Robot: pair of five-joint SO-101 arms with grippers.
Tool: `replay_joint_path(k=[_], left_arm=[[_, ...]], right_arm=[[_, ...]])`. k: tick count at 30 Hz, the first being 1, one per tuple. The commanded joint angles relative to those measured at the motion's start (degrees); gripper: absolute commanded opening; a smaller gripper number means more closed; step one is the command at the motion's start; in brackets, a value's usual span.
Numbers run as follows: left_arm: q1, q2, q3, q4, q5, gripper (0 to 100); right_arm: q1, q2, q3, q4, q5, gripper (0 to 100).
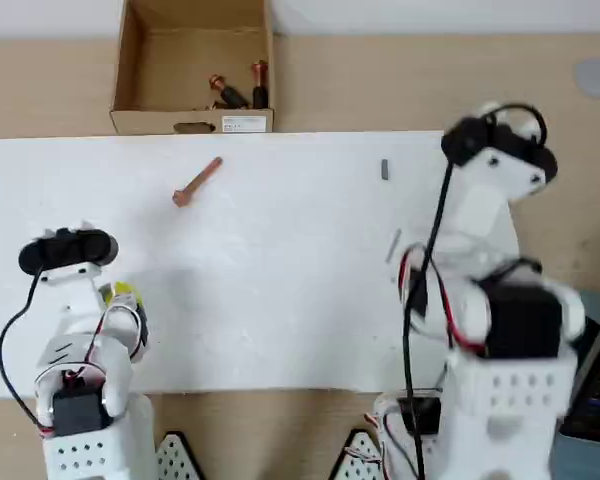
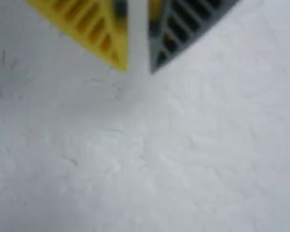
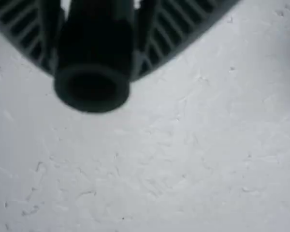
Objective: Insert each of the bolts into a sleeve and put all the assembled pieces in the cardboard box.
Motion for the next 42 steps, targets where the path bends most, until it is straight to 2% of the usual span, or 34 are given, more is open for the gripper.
replay_joint_path(k=[1, 4, 8, 14, 23, 30, 35, 42], left_arm=[[2.73, 0.22, -6.15, -0.09, -2.46, 4], [5.1, 1.89, -8.7, -0.44, -3.6, 4], [6.51, 10.68, -14.59, -0.53, -3.69, 4], [6.68, 33.36, -31.65, -0.18, -3.69, 4], [6.68, 68.0, -55.91, 0.0, -11.43, 4], [6.77, 88.22, -70.24, 0.44, -11.69, 4], [10.37, 100.18, -82.9, 9.67, -18.02, 4], [15.74, 115.82, -103.21, 18.29, -18.55, 4]], right_arm=[[0.92, -6.02, 4.0, -2.02, 0.53, 0.9], [0.92, -9.89, 8.57, -3.43, 0.35, 0.9], [0.92, -13.58, 12.62, -3.6, 0.26, 0.9], [1.01, -16.13, 16.22, -3.69, 0.18, 0.9], [7.96, -17.01, 17.8, -5.54, 0.53, 0.9], [11.47, -17.01, 17.71, -5.54, 0.26, 0.9], [13.05, -17.01, 17.8, -5.63, 0.09, 0.9], [13.05, -17.1, 20.18, -6.95, 0.09, 0.9]])
